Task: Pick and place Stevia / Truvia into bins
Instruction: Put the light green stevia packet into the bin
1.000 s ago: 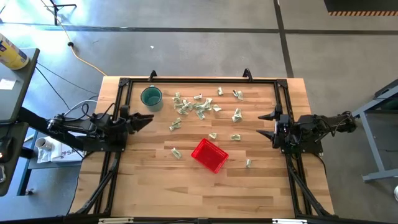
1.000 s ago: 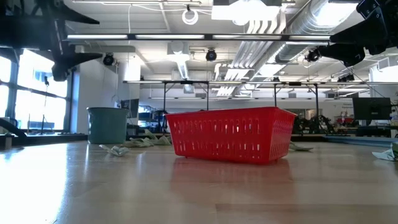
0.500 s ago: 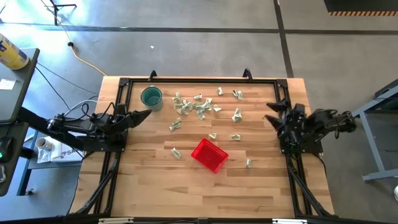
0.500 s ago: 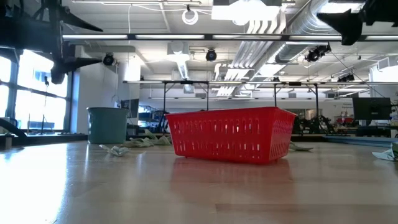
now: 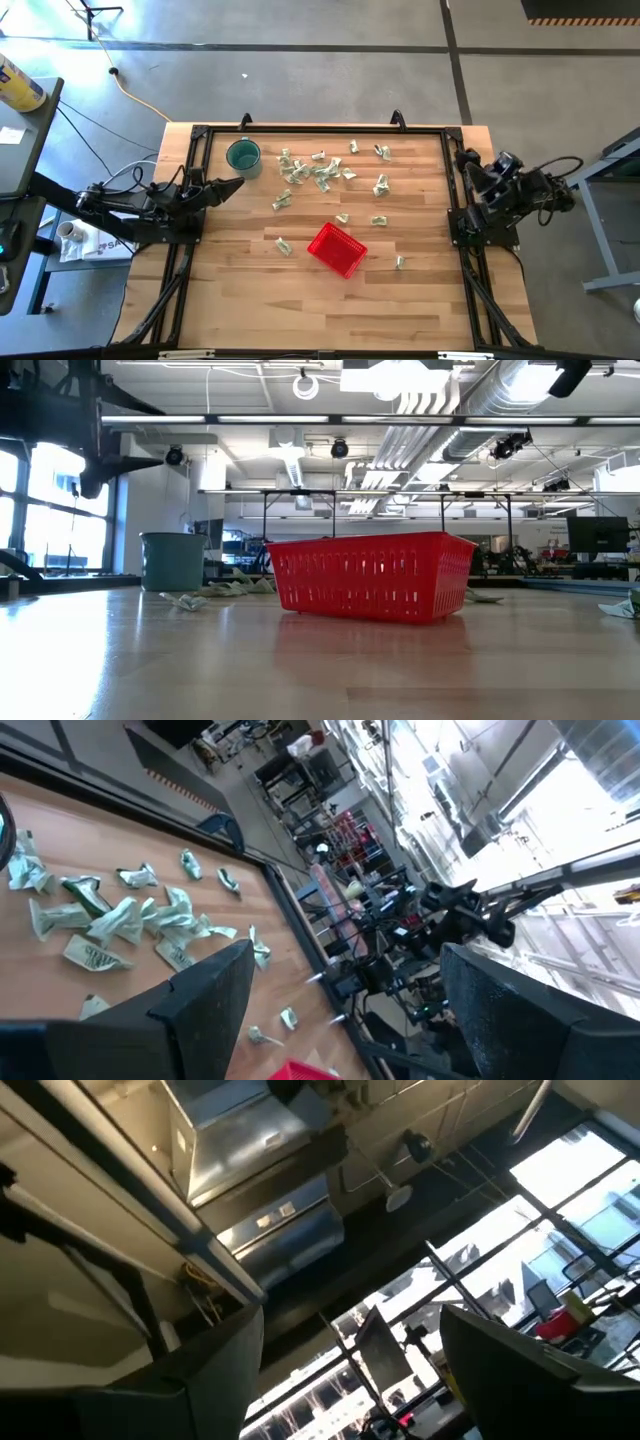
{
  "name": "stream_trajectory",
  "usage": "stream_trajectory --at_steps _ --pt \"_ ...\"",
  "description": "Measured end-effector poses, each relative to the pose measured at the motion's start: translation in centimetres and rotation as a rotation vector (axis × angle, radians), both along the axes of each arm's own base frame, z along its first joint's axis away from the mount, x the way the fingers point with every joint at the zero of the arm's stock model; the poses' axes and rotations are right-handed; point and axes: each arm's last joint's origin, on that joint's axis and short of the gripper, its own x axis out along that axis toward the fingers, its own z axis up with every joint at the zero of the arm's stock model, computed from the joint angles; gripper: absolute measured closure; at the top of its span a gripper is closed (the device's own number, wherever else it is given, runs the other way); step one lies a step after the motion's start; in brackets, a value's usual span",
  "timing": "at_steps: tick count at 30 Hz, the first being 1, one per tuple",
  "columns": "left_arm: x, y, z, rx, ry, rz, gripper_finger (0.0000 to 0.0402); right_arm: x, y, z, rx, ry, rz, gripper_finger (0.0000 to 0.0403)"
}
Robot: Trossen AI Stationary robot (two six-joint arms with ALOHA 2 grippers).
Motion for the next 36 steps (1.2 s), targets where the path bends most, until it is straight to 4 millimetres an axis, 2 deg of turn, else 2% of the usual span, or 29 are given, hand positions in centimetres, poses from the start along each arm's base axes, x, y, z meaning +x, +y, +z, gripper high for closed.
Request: stream_trajectory --at_steps 6,11,13,17,21,29,32,36 --pt "0.0 0.0 0.0 0.001 0.005 0.000 0.0048 -0.3 -0.2 0.3 -0.004 -0.009 -0.074 0.0110" --pt "0.0 0.0 -0.1 0.001 0.009 0.000 0.0048 0.4 -0.2 -0.4 0.139 0.048 -0.047 0.0110" --pt "0.0 0.0 -0.2 0.003 0.022 0.000 0.0048 1.6 0.0 -1.5 0.215 0.158 -0.004 0.0110" --pt "0.0 0.0 -0.4 0.007 0.042 0.000 0.0048 4.7 0.8 -5.1 0.470 0.453 0.126 0.0110" --pt "0.0 0.0 -0.5 0.008 0.048 0.000 0.0048 7.0 1.8 -8.1 0.680 0.702 0.271 0.0110" --pt "0.1 -0.1 -0.4 0.009 0.046 -0.030 0.0048 9.9 3.8 -12.2 0.982 1.112 0.552 0.0110" --pt "0.1 -0.2 -0.5 0.010 0.047 -0.063 0.0048 10.3 4.5 -12.8 1.074 1.313 0.603 0.0110" --pt "0.1 -0.2 -0.5 0.012 0.051 -0.087 0.0048 11.0 5.3 -11.8 1.134 1.561 0.550 0.0110"
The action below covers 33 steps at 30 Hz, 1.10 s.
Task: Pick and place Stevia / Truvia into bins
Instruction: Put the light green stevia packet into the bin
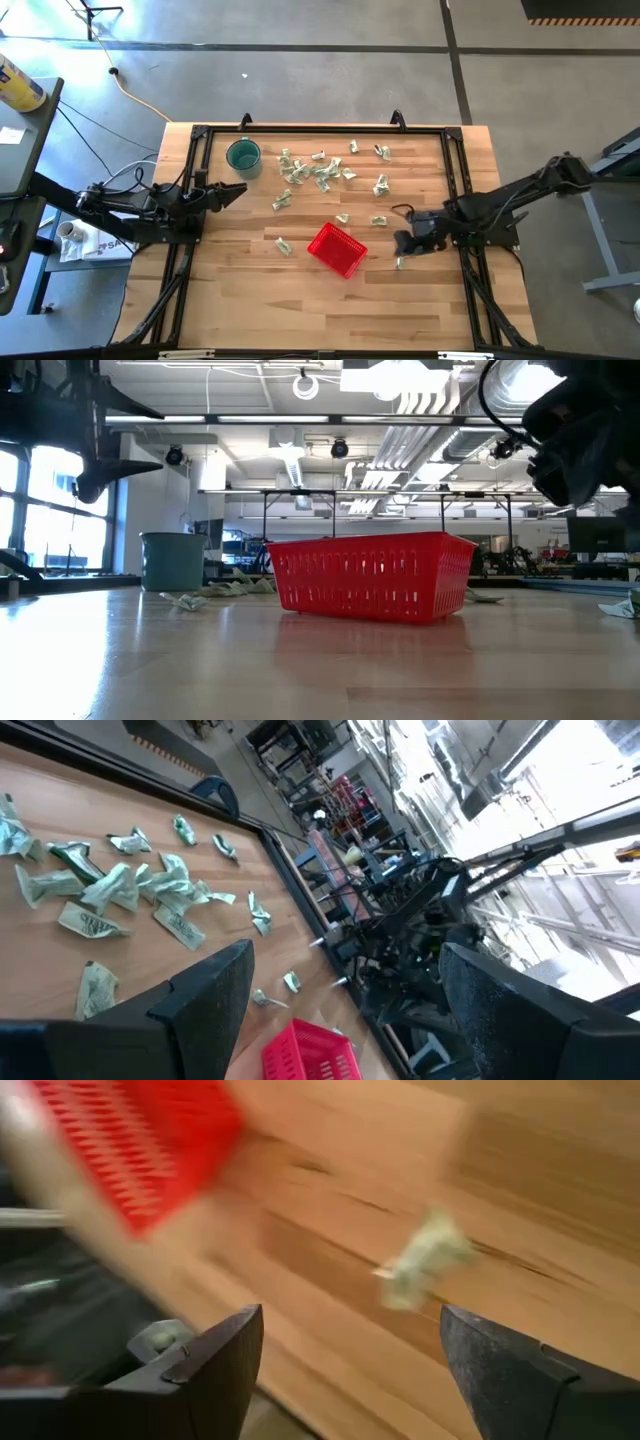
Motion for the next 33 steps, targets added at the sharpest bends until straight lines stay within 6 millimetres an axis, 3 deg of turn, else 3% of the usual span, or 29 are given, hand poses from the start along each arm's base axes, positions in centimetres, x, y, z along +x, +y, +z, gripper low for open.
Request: stream_trajectory --at_steps 4,9,21,33 --pt "0.0 0.0 -0.2 0.003 0.019 -0.001 0.0048 0.7 0.4 1.9 -0.127 0.191 -0.018 0.0110" --pt "0.0 0.0 -0.6 0.010 0.062 -0.002 0.0048 2.2 0.9 2.5 -0.266 0.361 -0.043 0.0110" --pt "0.0 0.0 -1.0 0.017 0.103 -0.004 0.0048 7.0 4.6 -0.1 -0.349 0.490 0.062 0.0110" --pt "0.0 0.0 -1.1 0.019 0.113 -0.004 0.0048 8.1 5.1 -2.7 -0.266 0.567 0.051 0.0110"
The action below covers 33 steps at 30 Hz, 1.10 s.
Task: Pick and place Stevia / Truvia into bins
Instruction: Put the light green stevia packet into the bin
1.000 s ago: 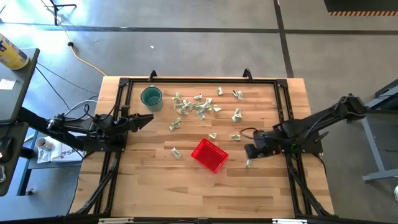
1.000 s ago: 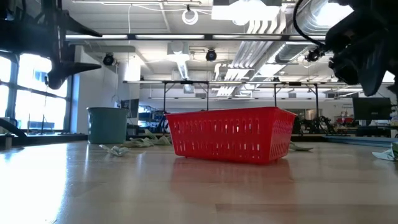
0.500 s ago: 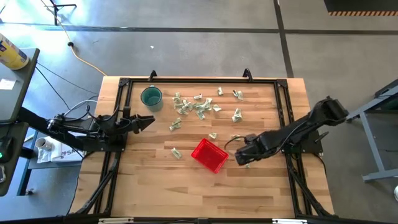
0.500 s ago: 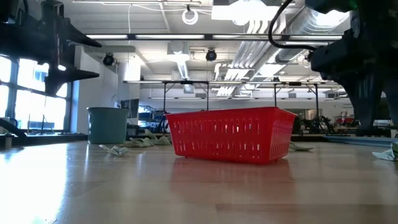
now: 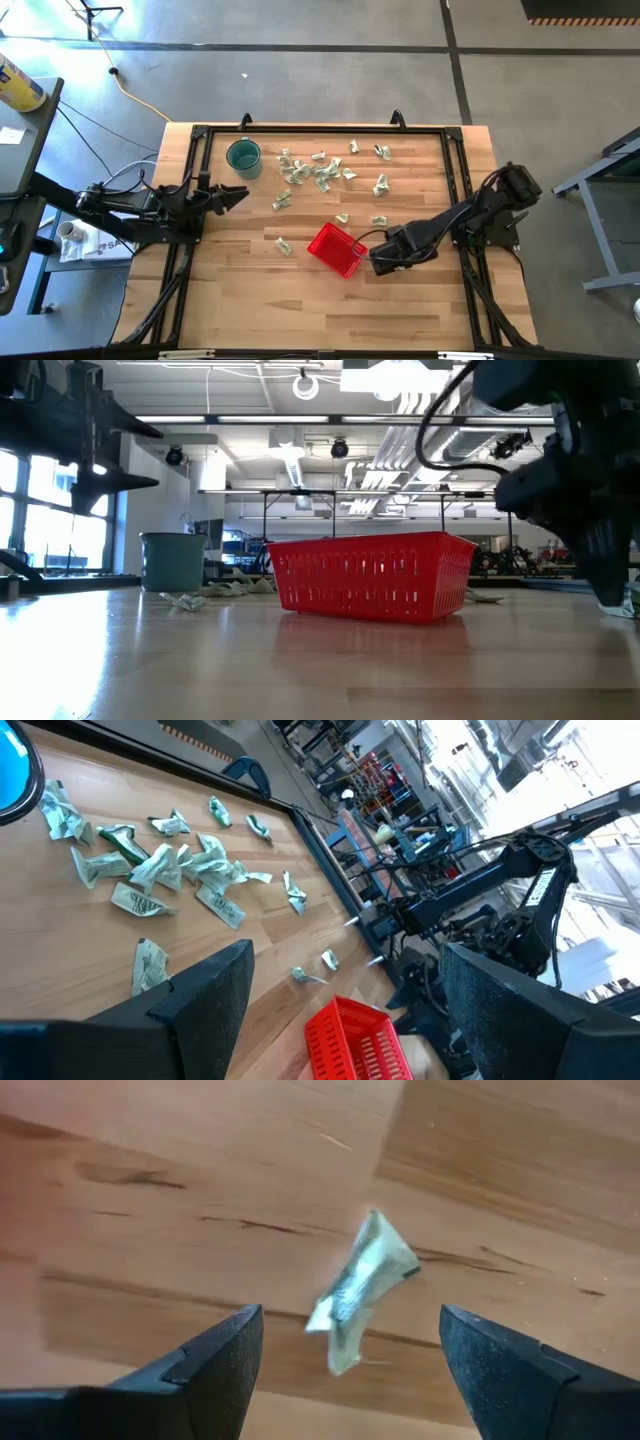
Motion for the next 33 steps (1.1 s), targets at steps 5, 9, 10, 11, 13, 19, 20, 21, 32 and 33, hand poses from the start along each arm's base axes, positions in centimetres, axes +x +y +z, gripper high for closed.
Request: stream_trajectory --at_steps 5,9,10,11,13,19,20,21,32,33 --pt "0.0 0.0 -0.1 0.002 0.015 0.000 0.0048 0.0 0.0 -0.7 -0.010 0.022 -0.003 0.0131" --pt "0.0 0.0 -0.1 0.002 0.015 0.000 0.0048 0.1 -0.2 -0.7 -0.022 0.010 -0.004 0.0192" --pt "0.0 0.0 -0.1 0.002 0.015 0.000 0.0048 0.2 -0.2 -0.7 -0.023 0.009 -0.002 0.0212" --pt "0.0 0.0 -0.1 0.002 0.015 0.000 0.0048 0.2 -0.2 -0.7 -0.024 0.007 0.003 0.0233" --pt "0.0 0.0 -0.1 0.002 0.015 0.000 0.0048 0.2 -0.2 -0.7 -0.028 0.004 0.012 0.0275" --pt "0.0 0.0 -0.1 0.002 0.015 0.001 0.0048 0.1 -0.2 -0.7 -0.033 0.004 0.033 0.0384" --pt "0.0 0.0 -0.1 0.002 0.015 0.001 0.0048 0.1 -0.3 -0.7 -0.034 0.003 0.037 0.0392" --pt "0.0 0.0 -0.1 0.002 0.015 0.001 0.0048 0.2 -0.3 -0.7 -0.038 0.001 0.042 0.0395" --pt "0.0 0.0 -0.1 -0.002 0.009 0.002 0.0048 2.3 -2.8 4.0 -0.189 -0.317 0.090 0.0395" --pt "0.0 0.0 -0.1 -0.003 0.005 0.002 0.0048 2.7 -3.2 4.6 -0.186 -0.372 0.115 0.0397"
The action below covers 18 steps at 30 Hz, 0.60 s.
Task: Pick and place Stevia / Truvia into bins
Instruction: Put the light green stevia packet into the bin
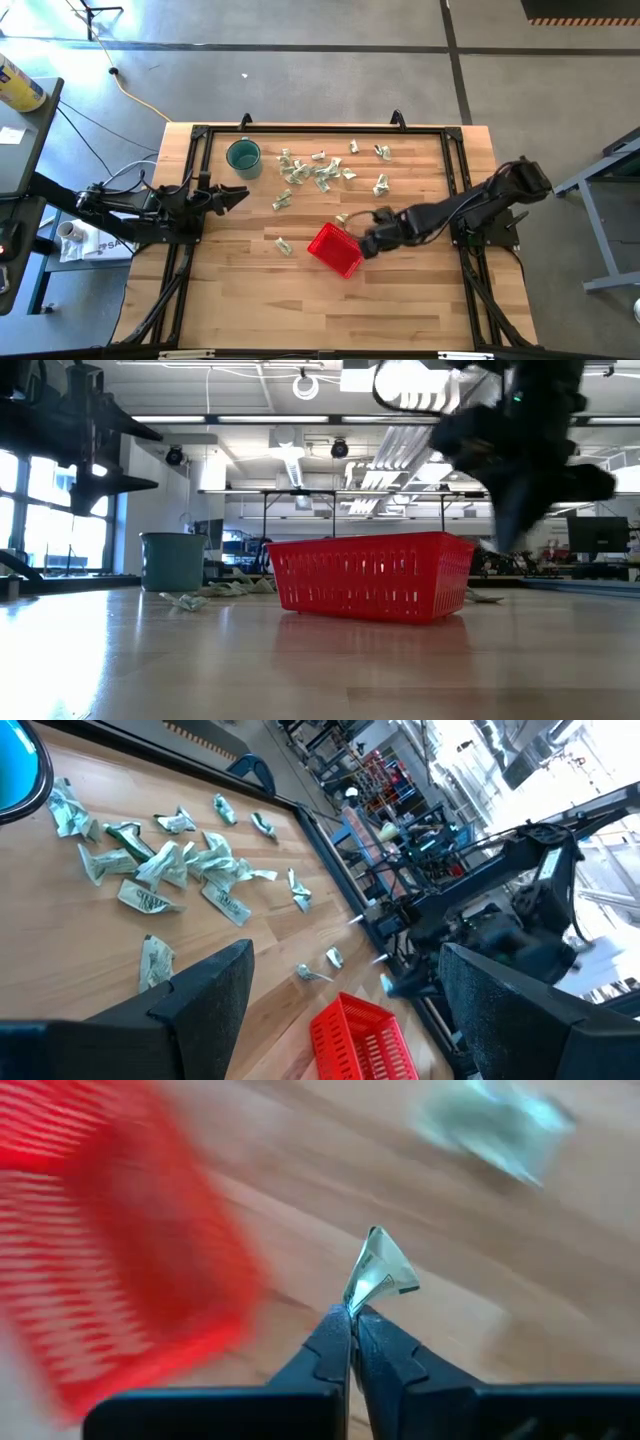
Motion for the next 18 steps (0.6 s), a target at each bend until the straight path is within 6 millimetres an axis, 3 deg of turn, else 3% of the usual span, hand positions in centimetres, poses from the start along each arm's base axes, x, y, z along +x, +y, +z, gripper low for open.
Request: stream_trajectory --at_steps 4,7,13,18 --pt "0.0 0.0 0.1 -0.001 -0.008 0.001 0.0048 2.2 -1.0 1.3 0.045 -0.222 0.243 0.0399" --pt "0.0 0.0 0.1 0.000 -0.008 0.002 0.0048 3.9 -1.9 1.2 0.093 -0.340 0.377 0.0392" --pt "0.0 -0.1 0.1 -0.004 -0.007 -0.029 0.0048 5.2 -3.6 -1.2 0.168 -0.314 0.461 0.0364" --pt "0.1 -0.3 -0.2 -0.050 0.007 -0.104 0.0048 5.8 -3.6 -1.1 0.169 -0.326 0.515 0.0293"
